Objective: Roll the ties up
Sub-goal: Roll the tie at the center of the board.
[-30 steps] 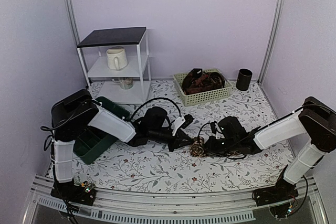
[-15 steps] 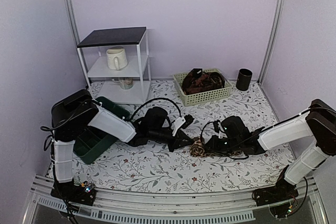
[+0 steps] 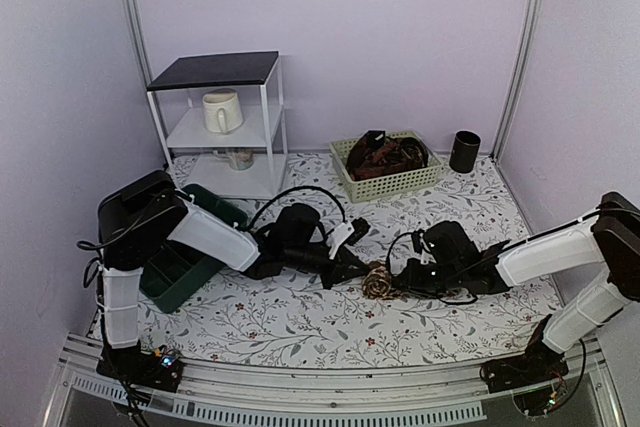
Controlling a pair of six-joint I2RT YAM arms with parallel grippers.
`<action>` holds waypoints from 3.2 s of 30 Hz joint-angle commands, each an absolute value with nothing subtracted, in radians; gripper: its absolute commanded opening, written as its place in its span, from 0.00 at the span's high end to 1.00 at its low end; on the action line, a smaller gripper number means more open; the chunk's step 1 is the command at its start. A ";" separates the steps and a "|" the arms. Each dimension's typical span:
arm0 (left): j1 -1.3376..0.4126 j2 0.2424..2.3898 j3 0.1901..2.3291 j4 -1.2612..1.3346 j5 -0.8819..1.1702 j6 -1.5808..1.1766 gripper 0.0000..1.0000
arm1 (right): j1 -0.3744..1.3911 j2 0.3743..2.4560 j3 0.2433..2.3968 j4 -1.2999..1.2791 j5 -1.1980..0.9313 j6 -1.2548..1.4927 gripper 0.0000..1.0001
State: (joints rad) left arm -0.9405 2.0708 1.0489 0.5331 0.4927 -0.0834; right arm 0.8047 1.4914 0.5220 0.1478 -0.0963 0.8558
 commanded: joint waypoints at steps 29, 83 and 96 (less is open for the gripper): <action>-0.962 2.094 1.087 0.509 0.482 -0.081 1.00 | 0.832 1.511 0.634 0.108 -0.060 0.921 0.35; -0.884 1.724 0.613 0.498 0.335 -0.081 0.78 | 0.911 1.658 0.673 0.180 -0.110 0.787 0.63; -0.931 1.913 0.753 0.522 0.433 -0.075 0.96 | 0.875 1.601 0.632 0.177 -0.103 0.728 0.63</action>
State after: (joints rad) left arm -0.9104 1.8637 0.7040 0.4931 0.3855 -0.0746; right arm 0.8871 1.6428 0.6579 0.2230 -0.1272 0.7639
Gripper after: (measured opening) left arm 0.061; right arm 0.369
